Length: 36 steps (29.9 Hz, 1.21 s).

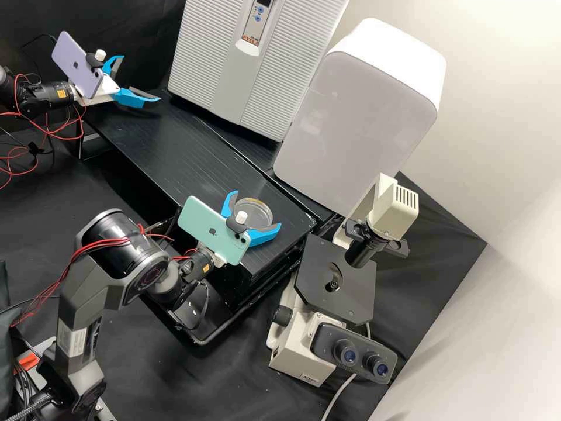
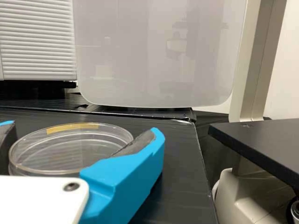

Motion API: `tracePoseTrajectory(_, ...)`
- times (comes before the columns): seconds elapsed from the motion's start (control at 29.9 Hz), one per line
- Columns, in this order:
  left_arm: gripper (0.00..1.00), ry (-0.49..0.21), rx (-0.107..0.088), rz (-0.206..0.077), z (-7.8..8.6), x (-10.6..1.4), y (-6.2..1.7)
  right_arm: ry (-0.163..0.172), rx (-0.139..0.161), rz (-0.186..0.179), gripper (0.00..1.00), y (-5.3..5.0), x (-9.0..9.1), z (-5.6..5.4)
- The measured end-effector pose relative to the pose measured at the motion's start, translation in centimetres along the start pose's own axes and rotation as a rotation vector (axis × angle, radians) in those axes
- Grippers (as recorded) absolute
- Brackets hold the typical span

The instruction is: Slide the petri dish to the right

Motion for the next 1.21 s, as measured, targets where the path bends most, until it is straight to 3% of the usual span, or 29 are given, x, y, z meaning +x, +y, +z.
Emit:
tracePoseTrajectory(0.3,1.0,0.0,0.0,0.0,0.0,0.0,0.0,-0.018,-0.002,0.032,1.0,0.0,-0.6,-0.1)
tracePoseTrajectory(0.57,1.0,0.0,0.0,0.0,0.0,0.0,0.0,-0.059,0.003,0.054,1.0,0.3,-1.9,-0.1)
tracePoseTrajectory(0.7,1.0,0.0,0.0,0.0,0.0,0.0,0.0,-0.054,0.003,0.059,1.0,0.5,-2.8,-0.4)
tracePoseTrajectory(0.94,1.0,0.0,0.0,0.0,0.0,0.0,0.0,-0.02,-0.01,0.093,1.0,1.1,-4.9,-1.2)
tracePoseTrajectory(1.07,1.0,0.0,0.0,0.0,0.0,0.0,0.0,0.034,-0.046,0.127,1.0,1.3,-6.4,-1.9)
tracePoseTrajectory(1.21,1.0,0.0,0.0,0.0,0.0,0.0,0.0,0.115,-0.106,0.176,1.0,1.3,-7.7,-3.1)
